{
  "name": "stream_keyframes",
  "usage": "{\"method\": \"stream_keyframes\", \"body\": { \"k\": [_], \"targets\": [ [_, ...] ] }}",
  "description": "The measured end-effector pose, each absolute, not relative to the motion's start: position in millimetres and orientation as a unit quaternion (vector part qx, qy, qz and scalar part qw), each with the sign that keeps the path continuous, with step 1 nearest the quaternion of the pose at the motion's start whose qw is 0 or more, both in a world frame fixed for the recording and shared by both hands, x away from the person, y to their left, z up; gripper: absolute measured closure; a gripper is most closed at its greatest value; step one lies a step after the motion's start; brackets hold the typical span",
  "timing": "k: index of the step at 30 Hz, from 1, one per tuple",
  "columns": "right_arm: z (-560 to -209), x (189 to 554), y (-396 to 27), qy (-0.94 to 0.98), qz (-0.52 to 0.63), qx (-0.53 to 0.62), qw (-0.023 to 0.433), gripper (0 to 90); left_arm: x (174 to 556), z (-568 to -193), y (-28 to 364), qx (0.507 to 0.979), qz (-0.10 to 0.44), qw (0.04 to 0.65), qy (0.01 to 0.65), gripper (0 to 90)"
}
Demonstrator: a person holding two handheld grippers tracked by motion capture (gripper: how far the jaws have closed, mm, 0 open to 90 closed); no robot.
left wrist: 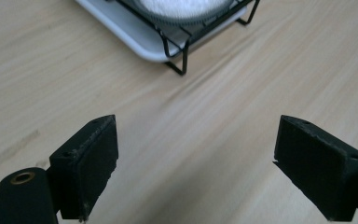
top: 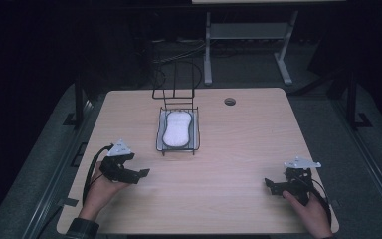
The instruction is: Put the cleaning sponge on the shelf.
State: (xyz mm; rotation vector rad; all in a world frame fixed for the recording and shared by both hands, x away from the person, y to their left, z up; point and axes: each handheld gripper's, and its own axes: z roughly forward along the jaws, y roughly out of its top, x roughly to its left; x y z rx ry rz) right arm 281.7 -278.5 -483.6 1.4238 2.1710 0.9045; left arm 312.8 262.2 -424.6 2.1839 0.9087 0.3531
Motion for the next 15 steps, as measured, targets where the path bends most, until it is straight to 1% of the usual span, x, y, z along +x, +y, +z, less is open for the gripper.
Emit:
{"method": "stream_keyframes", "body": {
  "k": [5,15],
  "targets": [
    [-484,282,-278,0.775,0.323,0.508,0.194,0.6,296,-434,273,0.849,0.138,0.358,0.363,13.0],
    [-484,281,-278,0.774,0.323,0.508,0.194,0.6,278,-452,287,0.85,0.139,0.336,0.381,13.0]
  ]
}}
